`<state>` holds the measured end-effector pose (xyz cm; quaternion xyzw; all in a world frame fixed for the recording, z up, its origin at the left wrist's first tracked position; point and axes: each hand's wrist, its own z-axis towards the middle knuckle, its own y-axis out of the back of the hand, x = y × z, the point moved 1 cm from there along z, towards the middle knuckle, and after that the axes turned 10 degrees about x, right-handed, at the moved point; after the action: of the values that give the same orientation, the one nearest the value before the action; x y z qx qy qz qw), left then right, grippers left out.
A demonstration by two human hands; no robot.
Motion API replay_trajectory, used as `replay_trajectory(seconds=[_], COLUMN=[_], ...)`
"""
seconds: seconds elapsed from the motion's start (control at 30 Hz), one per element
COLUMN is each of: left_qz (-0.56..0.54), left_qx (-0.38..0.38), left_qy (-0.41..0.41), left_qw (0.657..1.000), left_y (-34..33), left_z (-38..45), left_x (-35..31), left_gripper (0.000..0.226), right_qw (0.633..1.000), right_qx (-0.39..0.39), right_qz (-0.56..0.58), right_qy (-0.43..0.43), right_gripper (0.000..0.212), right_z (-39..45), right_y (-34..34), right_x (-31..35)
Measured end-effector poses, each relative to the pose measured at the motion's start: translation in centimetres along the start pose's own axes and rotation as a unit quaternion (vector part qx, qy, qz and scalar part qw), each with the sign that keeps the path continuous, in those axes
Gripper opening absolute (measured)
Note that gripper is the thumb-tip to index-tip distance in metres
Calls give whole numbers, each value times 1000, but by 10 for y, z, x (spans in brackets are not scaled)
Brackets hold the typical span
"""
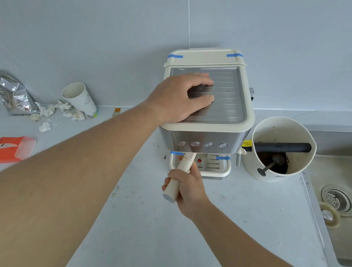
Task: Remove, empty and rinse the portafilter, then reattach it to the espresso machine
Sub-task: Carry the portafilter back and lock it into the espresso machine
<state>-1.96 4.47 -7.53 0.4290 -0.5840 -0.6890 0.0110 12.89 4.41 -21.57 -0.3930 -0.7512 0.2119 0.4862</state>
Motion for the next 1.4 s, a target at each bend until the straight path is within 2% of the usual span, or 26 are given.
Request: replay_trajectory(seconds=[0.13,0.23,0.4,0.57,0.77,0.97,1.13,1.4], left_qz=[5,14,27,28,27,18,9,-11], left_qx=[2,9,10,6,1,2,5,5], left_qy=[-6,-17,-25,-28,-22,-15,-10,-10], left_qw=[1000,1000,999,999,999,1000,1000,1000], left_y=[1,1,1,-1,0,0,1,1], left_z=[0,-1,1,2,0,-1,-2,-3], left_x=[1,4,6,6,3,1,1,2], left_gripper=[46,46,47,49,47,46,46,47], right_qw=[997,988,976,975,976,984,985,977], right_qx=[-10,-28,4,31,24,17,10,-57], right_qz=[-68,-142,-190,-186,-178,-128,-122,-177], right_qy=[-43,-60,-103,-117,-120,-125,-125,-106], right_gripper=[30,35,31,31,27,12,21,27], right_z=[-1,-2,-7,-9,-13,-23,-29,-40], right_y=[4,11,27,28,26,24,25,27], right_x=[8,15,30,34,35,38,41,56])
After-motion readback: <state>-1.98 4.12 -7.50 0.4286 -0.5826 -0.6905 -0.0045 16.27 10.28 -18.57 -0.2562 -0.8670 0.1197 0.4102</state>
